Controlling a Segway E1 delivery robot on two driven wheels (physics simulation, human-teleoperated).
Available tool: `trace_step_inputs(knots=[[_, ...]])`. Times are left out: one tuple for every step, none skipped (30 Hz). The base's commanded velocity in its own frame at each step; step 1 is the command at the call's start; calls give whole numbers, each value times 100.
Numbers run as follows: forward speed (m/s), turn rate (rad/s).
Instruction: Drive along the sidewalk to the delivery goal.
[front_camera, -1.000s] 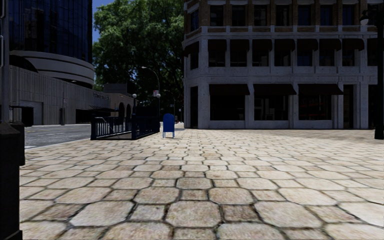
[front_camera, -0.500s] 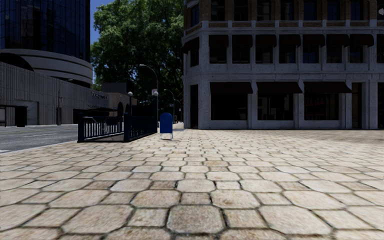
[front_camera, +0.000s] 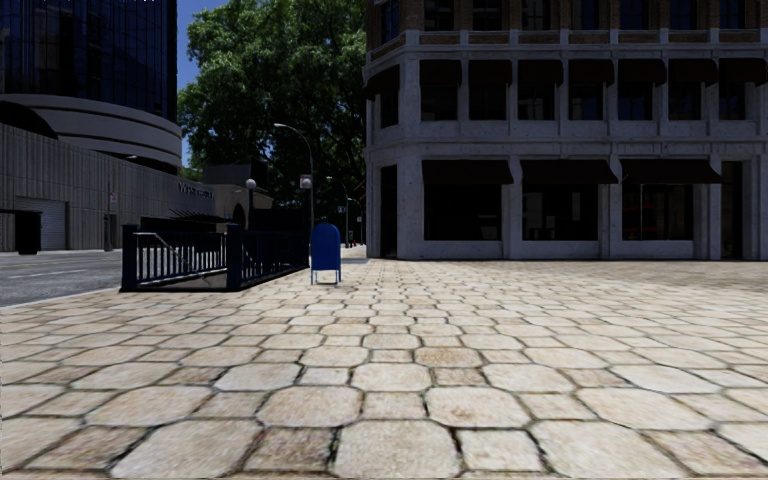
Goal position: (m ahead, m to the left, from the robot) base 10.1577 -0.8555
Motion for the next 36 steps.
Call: trace_step_inputs(knots=[[178, 0], [178, 0], [178, 0], [178, 0], [178, 0], [178, 0], [178, 0], [178, 0], [183, 0], [200, 0], [200, 0], [200, 0], [200, 0], [200, 0], [200, 0], [200, 0], [200, 0], [200, 0], [200, 0], [200, 0], [200, 0], [200, 0], [200, 0], [200, 0], [200, 0], [200, 0], [200, 0], [200, 0], [199, 0], [199, 0], [199, 0], [199, 0], [199, 0], [199, 0], [199, 0], [199, 0]])
